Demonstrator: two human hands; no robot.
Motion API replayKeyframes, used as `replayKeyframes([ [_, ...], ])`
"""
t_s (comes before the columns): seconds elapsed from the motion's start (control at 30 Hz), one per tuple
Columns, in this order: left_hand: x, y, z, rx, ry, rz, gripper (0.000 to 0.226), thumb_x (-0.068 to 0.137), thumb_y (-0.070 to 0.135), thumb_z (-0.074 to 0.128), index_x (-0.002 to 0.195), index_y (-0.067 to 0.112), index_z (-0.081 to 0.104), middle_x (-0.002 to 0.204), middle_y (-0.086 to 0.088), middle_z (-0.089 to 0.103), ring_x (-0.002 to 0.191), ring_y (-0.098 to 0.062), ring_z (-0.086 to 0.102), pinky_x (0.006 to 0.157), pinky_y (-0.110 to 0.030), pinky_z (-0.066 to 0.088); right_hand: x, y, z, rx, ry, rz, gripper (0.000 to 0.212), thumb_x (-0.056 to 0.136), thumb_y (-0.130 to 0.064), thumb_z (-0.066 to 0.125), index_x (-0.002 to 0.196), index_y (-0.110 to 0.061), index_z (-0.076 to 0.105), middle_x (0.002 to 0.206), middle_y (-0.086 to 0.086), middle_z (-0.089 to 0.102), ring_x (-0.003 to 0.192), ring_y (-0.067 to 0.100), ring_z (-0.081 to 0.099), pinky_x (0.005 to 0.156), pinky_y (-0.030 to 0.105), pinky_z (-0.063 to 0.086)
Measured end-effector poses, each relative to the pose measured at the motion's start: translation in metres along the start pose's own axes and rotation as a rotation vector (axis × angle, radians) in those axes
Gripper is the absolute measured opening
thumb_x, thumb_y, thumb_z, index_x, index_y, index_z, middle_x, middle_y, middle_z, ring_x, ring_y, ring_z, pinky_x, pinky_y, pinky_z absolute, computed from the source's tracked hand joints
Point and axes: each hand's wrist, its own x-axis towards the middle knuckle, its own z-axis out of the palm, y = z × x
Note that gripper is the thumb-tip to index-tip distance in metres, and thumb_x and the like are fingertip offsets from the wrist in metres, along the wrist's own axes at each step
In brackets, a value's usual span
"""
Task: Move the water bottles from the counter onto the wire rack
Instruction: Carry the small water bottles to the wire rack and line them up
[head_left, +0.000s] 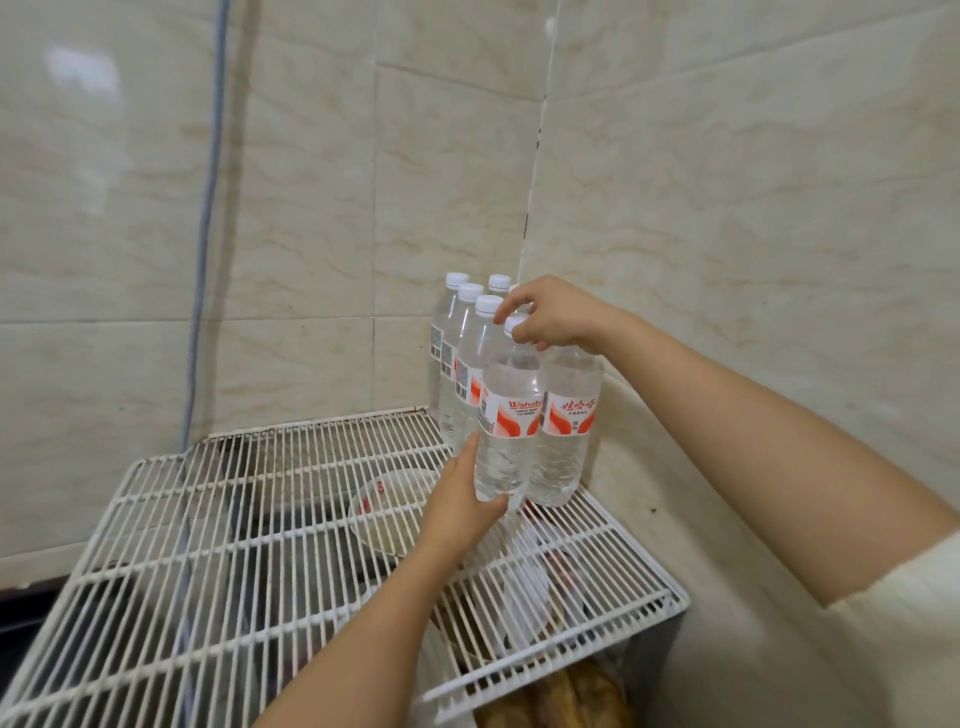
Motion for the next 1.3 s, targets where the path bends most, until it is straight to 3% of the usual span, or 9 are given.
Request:
replayKeyframes([
  [0.17, -0.002, 0.002, -0.001, 0.013, -0.004, 0.021, 0.08, 0.083, 0.018, 0.066, 0.146, 0.031, 0.018, 0.143, -0.001, 0.039, 0.126, -0.023, 0.044, 0.096, -0.046, 0.048, -0.002, 0.01, 0.002, -0.019, 0.021, -0.037, 0.034, 0.084, -0.003, 0.056, 0.114, -0.016, 0.063, 0.137, 0.007, 0.045, 0.107, 0.024, 0.053, 0.079, 0.03, 0.05],
  [0.33, -0.002, 0.002, -0.001, -0.035, -0.009, 0.016, 0.083, 0.078, 0.014, 0.07, 0.142, 0.036, 0.023, 0.136, 0.003, 0.047, 0.116, -0.021, 0.053, 0.093, -0.045, 0.051, -0.006, 0.004, 0.005, -0.1, 0.042, -0.092, 0.022, 0.086, -0.021, 0.061, 0.106, -0.01, 0.063, 0.1, 0.003, 0.047, 0.069, 0.018, 0.052, 0.058, 0.024, 0.044],
  [0.43, -0.001, 0.004, -0.001, -0.105, 0.007, 0.041, 0.082, 0.072, 0.015, 0.077, 0.132, 0.043, 0.028, 0.116, 0.02, 0.051, 0.11, -0.008, 0.054, 0.089, -0.025, 0.05, -0.004, -0.002, 0.011, -0.405, 0.151, -0.056, 0.031, 0.087, -0.034, 0.054, 0.067, -0.011, 0.046, 0.075, 0.001, 0.046, 0.073, 0.024, 0.049, 0.051, 0.028, 0.031],
  [0.53, -0.002, 0.007, 0.001, -0.14, 0.026, 0.063, 0.089, 0.067, 0.017, 0.081, 0.136, 0.036, 0.027, 0.118, 0.023, 0.048, 0.105, 0.005, 0.047, 0.086, -0.008, 0.038, 0.002, -0.006, 0.016, -0.419, 0.269, 0.042, 0.033, 0.083, -0.034, 0.051, 0.059, -0.018, 0.036, 0.063, -0.004, 0.041, 0.071, 0.022, 0.047, 0.048, 0.024, 0.025],
  [0.6, 0.0, 0.005, 0.002, -0.154, 0.058, 0.045, 0.094, 0.065, 0.017, 0.082, 0.141, 0.027, 0.027, 0.13, 0.01, 0.049, 0.114, -0.003, 0.046, 0.094, -0.018, 0.038, 0.003, -0.012, 0.011, -0.444, 0.213, 0.007, 0.026, 0.084, -0.034, 0.05, 0.065, -0.018, 0.045, 0.069, -0.001, 0.049, 0.065, 0.021, 0.05, 0.048, 0.023, 0.029],
  [0.67, 0.001, 0.004, -0.001, -0.182, 0.058, -0.02, 0.091, 0.066, 0.012, 0.081, 0.14, 0.022, 0.028, 0.128, 0.003, 0.052, 0.109, -0.009, 0.049, 0.093, -0.024, 0.04, 0.001, -0.019, 0.001, -0.384, -0.007, -0.061, 0.018, 0.086, -0.028, 0.053, 0.096, -0.014, 0.059, 0.086, 0.002, 0.055, 0.058, 0.015, 0.049, 0.049, 0.023, 0.038],
  [0.77, 0.003, 0.001, -0.007, -0.252, -0.005, -0.096, 0.093, 0.069, 0.001, 0.076, 0.141, 0.022, 0.021, 0.128, -0.002, 0.051, 0.104, -0.015, 0.053, 0.089, -0.028, 0.045, -0.005, -0.019, -0.01, -0.215, -0.28, -0.093, 0.038, 0.085, -0.008, 0.058, 0.122, -0.019, 0.055, 0.105, 0.005, 0.049, 0.061, 0.011, 0.052, 0.056, 0.021, 0.046],
  [1.03, 0.007, -0.002, 0.0, -0.212, 0.099, -0.142, 0.076, 0.082, 0.014, 0.067, 0.144, 0.025, 0.024, 0.144, -0.009, 0.04, 0.127, -0.027, 0.045, 0.101, -0.047, 0.045, 0.001, -0.008, -0.01, -0.192, -0.119, -0.083, 0.037, 0.086, -0.005, 0.06, 0.123, -0.005, 0.054, 0.076, 0.001, 0.053, 0.055, 0.012, 0.055, 0.05, 0.018, 0.048],
  [1.3, 0.008, -0.007, 0.003, -0.098, -0.017, -0.12, 0.076, 0.087, 0.012, 0.06, 0.148, 0.023, 0.015, 0.153, -0.005, 0.027, 0.139, -0.022, 0.03, 0.11, -0.044, 0.036, 0.011, 0.001, -0.007, -0.163, -0.07, -0.002, 0.043, 0.087, -0.005, 0.058, 0.129, -0.005, 0.049, 0.127, 0.016, 0.051, 0.06, 0.013, 0.057, 0.056, 0.02, 0.051],
])
